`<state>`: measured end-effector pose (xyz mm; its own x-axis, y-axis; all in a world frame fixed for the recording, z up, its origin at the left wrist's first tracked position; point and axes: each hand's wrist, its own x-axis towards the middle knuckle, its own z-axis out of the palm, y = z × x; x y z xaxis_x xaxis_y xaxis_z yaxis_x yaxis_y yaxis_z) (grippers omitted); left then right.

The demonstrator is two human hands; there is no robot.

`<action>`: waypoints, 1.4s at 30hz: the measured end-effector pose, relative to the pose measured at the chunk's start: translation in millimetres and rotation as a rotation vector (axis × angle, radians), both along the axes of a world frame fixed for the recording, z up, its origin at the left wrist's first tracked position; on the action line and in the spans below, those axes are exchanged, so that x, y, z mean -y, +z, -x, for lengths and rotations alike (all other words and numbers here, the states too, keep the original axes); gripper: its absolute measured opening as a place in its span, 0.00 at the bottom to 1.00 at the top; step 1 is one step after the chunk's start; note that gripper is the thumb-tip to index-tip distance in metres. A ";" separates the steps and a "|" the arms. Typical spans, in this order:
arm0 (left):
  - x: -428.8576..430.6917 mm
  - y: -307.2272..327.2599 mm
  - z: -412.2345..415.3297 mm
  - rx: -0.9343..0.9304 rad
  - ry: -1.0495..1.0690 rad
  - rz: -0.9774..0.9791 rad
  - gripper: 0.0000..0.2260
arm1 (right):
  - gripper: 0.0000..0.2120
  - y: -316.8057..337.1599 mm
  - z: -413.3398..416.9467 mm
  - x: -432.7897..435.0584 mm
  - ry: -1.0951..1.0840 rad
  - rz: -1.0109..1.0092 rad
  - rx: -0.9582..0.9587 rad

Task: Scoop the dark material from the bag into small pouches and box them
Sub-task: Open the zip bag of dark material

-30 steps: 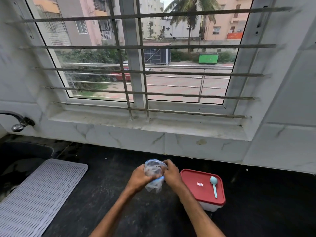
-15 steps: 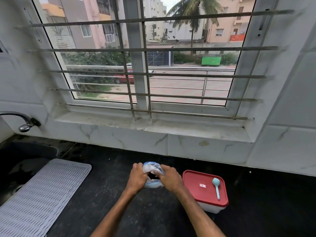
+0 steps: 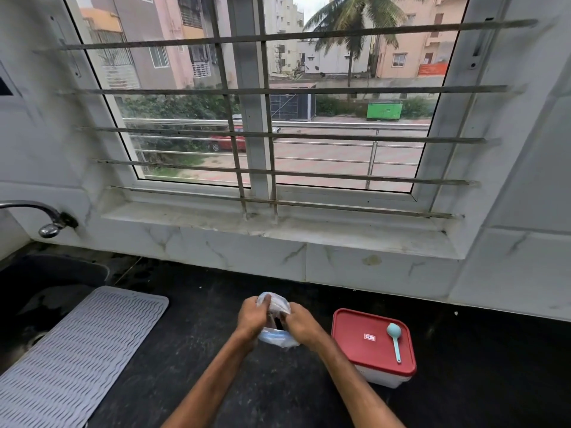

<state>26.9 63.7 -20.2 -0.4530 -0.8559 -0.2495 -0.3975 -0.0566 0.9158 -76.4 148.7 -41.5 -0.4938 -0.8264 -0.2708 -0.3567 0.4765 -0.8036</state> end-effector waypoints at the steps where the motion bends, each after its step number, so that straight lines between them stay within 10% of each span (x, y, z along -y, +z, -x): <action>1: -1.6 0.6 2.1 -0.041 0.056 -0.049 0.11 | 0.08 2.4 -2.3 -3.2 0.004 0.027 0.036; 5: -12.5 2.5 0.7 0.032 0.077 0.075 0.13 | 0.16 14.5 1.6 -18.2 0.176 0.084 0.131; 12: -10.9 6.2 -6.3 0.167 -0.072 0.235 0.23 | 0.17 16.8 -0.2 -11.9 0.144 0.106 -0.452; 18: 7.4 1.9 -20.6 -0.106 -0.434 -0.160 0.26 | 0.12 15.0 -1.6 -9.3 -0.133 0.328 0.545; 26: 11.5 -9.6 -26.2 -0.092 -0.254 0.103 0.10 | 0.22 1.7 4.8 -20.9 0.084 0.080 -0.229; 31: 8.7 -15.4 -20.1 -0.102 -0.106 0.134 0.10 | 0.05 -1.1 -12.1 -21.3 -0.050 0.023 -0.028; 42: -12.7 -25.0 -14.4 -0.263 0.196 0.028 0.15 | 0.20 0.7 -27.4 -15.3 0.048 -0.236 -0.106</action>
<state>41.4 76.4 -45.2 -0.3244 -0.9382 -0.1208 -0.1311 -0.0819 0.9880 -49.0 164.1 -40.8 -0.4915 -0.7696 -0.4076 -0.4596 0.6268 -0.6292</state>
